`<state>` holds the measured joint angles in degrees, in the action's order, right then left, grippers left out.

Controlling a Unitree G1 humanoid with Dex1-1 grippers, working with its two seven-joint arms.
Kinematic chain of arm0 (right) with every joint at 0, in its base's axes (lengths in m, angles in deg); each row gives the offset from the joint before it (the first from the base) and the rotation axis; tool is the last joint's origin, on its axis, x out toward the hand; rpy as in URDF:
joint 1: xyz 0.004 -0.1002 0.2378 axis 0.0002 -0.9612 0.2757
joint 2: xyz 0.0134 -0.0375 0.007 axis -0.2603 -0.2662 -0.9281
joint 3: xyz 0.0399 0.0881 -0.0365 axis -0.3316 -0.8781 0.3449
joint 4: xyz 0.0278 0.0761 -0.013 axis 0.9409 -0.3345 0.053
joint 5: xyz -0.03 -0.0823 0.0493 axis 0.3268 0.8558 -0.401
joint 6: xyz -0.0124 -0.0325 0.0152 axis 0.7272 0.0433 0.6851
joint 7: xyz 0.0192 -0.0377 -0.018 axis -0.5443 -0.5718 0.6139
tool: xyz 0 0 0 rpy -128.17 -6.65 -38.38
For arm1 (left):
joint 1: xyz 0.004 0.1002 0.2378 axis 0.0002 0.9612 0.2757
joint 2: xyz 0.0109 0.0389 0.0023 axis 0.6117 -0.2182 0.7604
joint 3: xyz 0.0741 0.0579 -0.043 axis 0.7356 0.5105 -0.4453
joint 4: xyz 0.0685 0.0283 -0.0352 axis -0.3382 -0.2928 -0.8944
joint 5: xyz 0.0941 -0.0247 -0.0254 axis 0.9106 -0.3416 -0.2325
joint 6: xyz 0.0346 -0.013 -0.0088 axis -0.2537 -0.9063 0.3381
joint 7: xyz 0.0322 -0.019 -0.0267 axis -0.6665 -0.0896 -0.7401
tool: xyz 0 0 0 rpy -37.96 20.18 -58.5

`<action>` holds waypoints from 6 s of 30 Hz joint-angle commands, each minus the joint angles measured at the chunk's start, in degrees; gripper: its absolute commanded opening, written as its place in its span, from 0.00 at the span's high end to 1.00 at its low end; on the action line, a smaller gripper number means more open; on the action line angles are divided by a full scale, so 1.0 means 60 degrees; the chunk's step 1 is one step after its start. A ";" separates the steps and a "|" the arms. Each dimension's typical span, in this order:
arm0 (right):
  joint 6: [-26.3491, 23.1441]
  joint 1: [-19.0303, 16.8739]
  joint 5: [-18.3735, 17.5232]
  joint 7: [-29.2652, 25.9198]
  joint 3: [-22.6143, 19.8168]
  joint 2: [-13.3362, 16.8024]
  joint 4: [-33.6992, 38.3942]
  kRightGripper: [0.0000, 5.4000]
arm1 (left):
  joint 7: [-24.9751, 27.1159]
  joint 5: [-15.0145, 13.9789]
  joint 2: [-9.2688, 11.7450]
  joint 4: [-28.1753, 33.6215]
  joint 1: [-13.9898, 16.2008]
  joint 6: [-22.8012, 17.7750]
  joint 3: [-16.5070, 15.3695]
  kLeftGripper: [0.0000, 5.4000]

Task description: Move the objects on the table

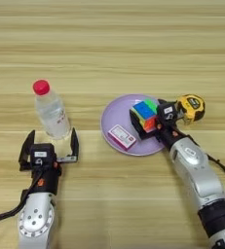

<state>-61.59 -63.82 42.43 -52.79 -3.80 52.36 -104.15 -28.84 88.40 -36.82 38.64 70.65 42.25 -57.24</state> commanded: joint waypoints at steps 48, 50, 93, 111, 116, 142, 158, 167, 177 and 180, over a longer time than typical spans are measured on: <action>0.0155 0.0390 -0.0018 -0.0198 -0.0168 -0.0111 -0.0766 0.38 | -0.0052 0.0045 -0.0015 0.0117 -0.0006 -0.0127 0.0021 0.00; 0.0175 0.0390 -0.0022 -0.0190 -0.0172 -0.0113 -0.0758 0.38 | -0.0051 0.0042 -0.0018 0.0112 -0.0010 -0.0128 0.0024 0.00; -0.0773 -0.0917 -0.0617 0.0575 -0.2874 0.1883 0.2218 0.38 | -0.0021 -0.0004 0.0012 -0.0032 -0.0109 -0.0091 -0.0021 0.00; -0.0426 -0.1059 -0.0550 0.1061 -0.3561 0.2227 0.0414 0.38 | -0.0037 -0.0013 0.0025 0.0070 -0.0055 -0.0118 -0.0062 0.00; -0.0280 -0.1120 -0.0506 0.1048 -0.3508 0.2227 0.0159 0.38 | -0.0037 -0.0013 0.0026 0.0074 -0.0062 -0.0121 -0.0063 0.00; -0.0164 -0.1142 -0.0524 0.1146 -0.3329 0.2132 0.0198 0.13 | 0.0019 -0.0044 0.0068 0.0065 -0.0175 -0.0176 -0.0072 0.00; 0.0671 -0.1646 0.0139 0.1377 -0.2657 0.2023 0.1295 0.01 | 0.0025 -0.0056 0.0150 0.0024 -0.0404 -0.0206 -0.0168 0.00; 0.0648 -0.1702 0.0147 0.1373 -0.2592 0.1961 0.1309 0.01 | -0.0008 0.0075 0.0174 -0.0067 -0.0591 -0.0186 -0.0164 0.00; 0.0631 -0.1744 0.0161 0.1378 -0.2477 0.1916 0.1271 0.01 | 0.0053 0.0084 0.0162 0.0024 -0.0767 -0.0257 -0.0087 0.00; 0.0633 -0.1742 0.0156 0.1384 -0.2471 0.1911 0.1269 0.01 | 0.0026 0.0112 0.0175 -0.0022 -0.0913 -0.0279 -0.0095 0.00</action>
<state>-57.64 -73.79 43.41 -44.51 -18.75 63.98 -96.43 -28.70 88.54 -36.17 38.58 66.50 41.71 -57.99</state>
